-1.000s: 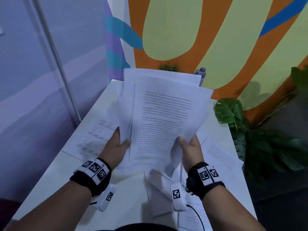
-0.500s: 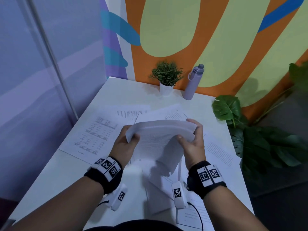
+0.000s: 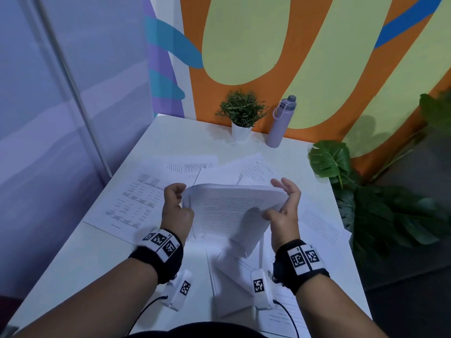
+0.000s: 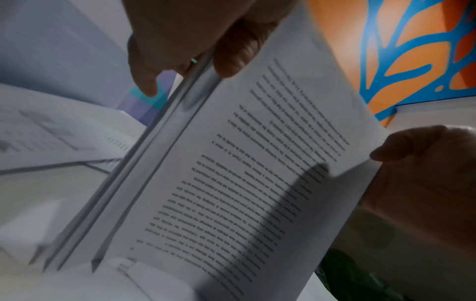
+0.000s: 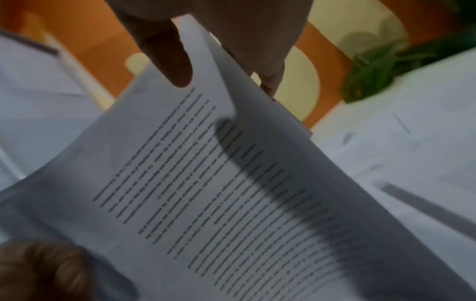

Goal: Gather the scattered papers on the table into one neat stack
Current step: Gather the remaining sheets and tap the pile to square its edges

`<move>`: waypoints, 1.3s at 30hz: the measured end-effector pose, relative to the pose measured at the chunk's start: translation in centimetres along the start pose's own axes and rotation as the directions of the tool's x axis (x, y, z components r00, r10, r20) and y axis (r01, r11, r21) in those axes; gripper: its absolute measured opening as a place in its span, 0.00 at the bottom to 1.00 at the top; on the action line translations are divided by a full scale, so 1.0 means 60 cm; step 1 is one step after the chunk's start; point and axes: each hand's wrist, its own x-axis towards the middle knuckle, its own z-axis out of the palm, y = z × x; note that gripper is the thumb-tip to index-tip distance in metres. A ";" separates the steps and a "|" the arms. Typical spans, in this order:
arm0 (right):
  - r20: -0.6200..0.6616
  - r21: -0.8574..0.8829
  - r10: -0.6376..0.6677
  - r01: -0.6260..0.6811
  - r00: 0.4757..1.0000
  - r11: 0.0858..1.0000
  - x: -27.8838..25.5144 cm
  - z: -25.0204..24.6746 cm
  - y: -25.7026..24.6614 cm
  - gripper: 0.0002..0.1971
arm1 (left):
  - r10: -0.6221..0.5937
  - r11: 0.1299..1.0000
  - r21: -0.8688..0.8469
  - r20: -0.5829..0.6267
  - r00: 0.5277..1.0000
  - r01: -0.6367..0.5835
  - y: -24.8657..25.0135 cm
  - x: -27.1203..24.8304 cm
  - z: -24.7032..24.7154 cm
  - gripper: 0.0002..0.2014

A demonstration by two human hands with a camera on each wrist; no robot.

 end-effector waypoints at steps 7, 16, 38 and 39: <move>-0.006 0.100 0.178 -0.176 0.984 0.979 0.003 0.024 0.000 0.29 | -0.065 0.993 -0.098 0.069 0.995 0.072 0.016 0.004 0.016 0.25; 0.040 0.028 0.022 -0.023 0.999 0.999 -0.008 0.020 -0.003 0.28 | 0.226 0.966 -0.122 -0.025 0.974 -0.227 0.040 -0.012 0.024 0.12; -0.004 0.087 0.210 -0.209 0.978 0.974 0.008 0.023 0.025 0.22 | -0.036 0.999 0.045 0.134 0.990 0.030 -0.011 0.007 0.017 0.27; -0.015 0.119 0.224 -0.221 0.974 0.968 0.010 0.024 0.025 0.19 | -0.033 0.999 0.034 0.119 0.992 0.029 -0.011 0.006 0.017 0.25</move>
